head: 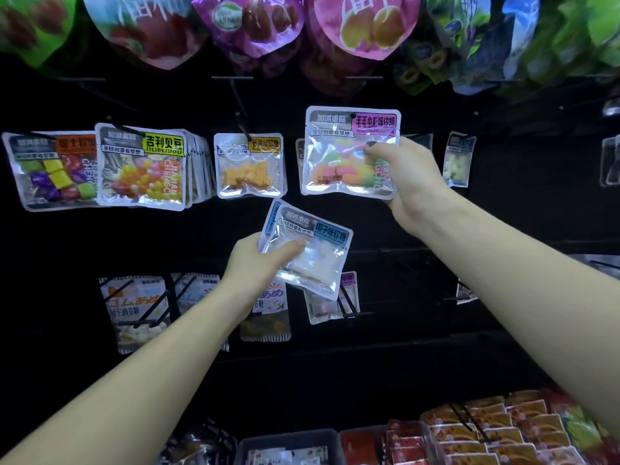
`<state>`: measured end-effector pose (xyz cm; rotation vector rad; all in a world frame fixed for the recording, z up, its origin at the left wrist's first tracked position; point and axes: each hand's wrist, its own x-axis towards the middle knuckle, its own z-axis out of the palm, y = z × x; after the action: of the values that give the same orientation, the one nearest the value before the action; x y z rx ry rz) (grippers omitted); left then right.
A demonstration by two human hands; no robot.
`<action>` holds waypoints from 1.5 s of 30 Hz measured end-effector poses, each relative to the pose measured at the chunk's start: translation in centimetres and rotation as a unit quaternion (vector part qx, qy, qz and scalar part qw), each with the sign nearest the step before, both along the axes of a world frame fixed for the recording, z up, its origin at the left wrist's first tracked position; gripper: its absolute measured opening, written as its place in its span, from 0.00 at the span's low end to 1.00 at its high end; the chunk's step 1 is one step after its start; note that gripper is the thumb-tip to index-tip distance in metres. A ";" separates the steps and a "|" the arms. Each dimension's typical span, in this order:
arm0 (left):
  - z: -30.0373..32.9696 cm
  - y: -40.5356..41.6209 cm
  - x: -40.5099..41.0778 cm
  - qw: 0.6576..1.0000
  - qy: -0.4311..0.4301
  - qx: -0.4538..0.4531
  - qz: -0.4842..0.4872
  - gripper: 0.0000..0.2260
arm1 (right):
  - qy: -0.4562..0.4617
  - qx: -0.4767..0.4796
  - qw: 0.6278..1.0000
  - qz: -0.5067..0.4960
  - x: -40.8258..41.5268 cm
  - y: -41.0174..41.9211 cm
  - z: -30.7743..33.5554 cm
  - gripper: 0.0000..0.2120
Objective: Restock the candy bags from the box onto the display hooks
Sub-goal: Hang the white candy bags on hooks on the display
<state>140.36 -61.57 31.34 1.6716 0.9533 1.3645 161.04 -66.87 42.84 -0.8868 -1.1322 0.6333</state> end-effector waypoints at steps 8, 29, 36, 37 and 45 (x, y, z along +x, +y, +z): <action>-1.0 0.5 0.9 0.999 -0.019 -0.025 -0.019 0.06 | 0.004 0.014 1.000 -0.002 0.0 0.5 0.0 0.06; -2.5 1.9 1.5 0.998 -0.032 -0.011 -0.052 0.07 | 0.020 -0.116 0.992 -0.052 2.4 14.2 -1.4 0.25; -2.6 1.7 1.6 0.998 -0.043 -0.014 -0.053 0.06 | 0.024 -0.123 0.989 -0.078 2.2 16.9 -1.7 0.16; -2.6 1.7 1.5 0.998 -0.044 -0.017 -0.052 0.07 | 0.028 -0.123 0.989 -0.076 2.1 17.0 -1.9 0.17; -2.0 1.1 1.3 0.996 -0.063 -0.020 -0.055 0.03 | -0.005 -0.145 0.979 -0.143 2.3 13.9 -4.8 0.28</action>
<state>141.67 -60.44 29.35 1.5664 0.7989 1.3505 163.36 -52.93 38.05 -1.2781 -0.9105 0.5631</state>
